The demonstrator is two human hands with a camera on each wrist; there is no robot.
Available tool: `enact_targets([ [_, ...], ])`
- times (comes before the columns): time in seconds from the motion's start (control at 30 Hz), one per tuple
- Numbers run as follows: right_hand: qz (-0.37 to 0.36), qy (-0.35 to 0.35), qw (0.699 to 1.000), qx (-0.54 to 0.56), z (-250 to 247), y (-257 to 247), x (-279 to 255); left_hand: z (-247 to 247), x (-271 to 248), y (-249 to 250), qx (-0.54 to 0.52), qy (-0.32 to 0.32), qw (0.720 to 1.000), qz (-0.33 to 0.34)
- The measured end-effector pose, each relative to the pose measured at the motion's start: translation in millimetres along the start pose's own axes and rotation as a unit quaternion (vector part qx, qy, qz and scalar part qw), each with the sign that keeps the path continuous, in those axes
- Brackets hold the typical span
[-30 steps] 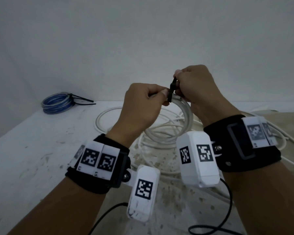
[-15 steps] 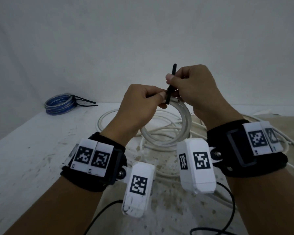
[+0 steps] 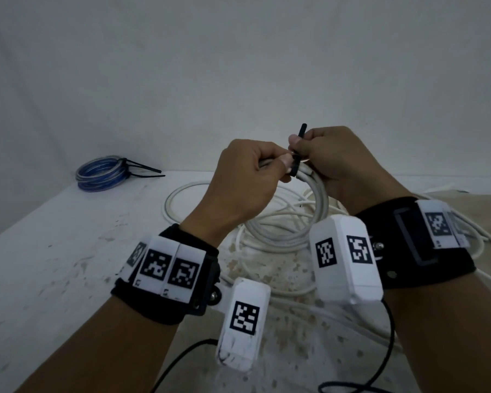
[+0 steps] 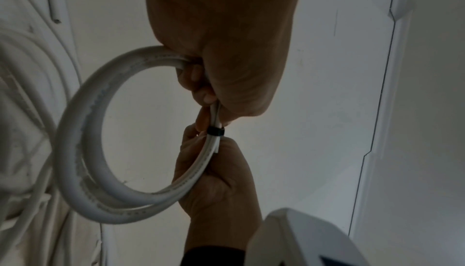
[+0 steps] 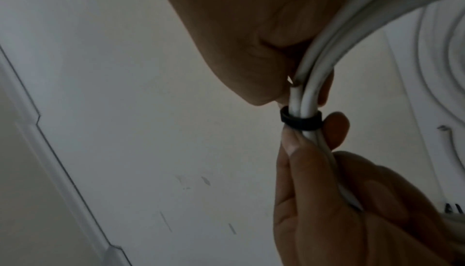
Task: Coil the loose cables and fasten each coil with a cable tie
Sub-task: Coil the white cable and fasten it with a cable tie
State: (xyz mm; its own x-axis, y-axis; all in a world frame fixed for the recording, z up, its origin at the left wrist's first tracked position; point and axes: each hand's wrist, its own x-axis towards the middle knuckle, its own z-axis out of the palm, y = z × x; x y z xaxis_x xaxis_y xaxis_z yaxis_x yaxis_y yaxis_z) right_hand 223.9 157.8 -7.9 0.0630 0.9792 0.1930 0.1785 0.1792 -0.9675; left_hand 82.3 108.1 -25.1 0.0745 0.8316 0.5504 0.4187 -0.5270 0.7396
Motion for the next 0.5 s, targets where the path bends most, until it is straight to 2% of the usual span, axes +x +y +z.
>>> enact_targets([
  [0.23,0.018,-0.070,0.995,0.064,6.3,-10.2,-12.1,-5.5,4.3,4.1,-0.025,0.044,0.997,-0.050],
  [0.37,-0.045,-0.047,0.997,0.036,8.3,-9.7,-11.8,-6.4,4.5,0.1,0.001,0.044,0.998,-0.045],
  [0.5,-0.067,-0.020,0.997,-0.027,8.2,-6.7,-8.0,-2.3,3.8,-5.1,0.035,0.043,0.998,-0.038],
])
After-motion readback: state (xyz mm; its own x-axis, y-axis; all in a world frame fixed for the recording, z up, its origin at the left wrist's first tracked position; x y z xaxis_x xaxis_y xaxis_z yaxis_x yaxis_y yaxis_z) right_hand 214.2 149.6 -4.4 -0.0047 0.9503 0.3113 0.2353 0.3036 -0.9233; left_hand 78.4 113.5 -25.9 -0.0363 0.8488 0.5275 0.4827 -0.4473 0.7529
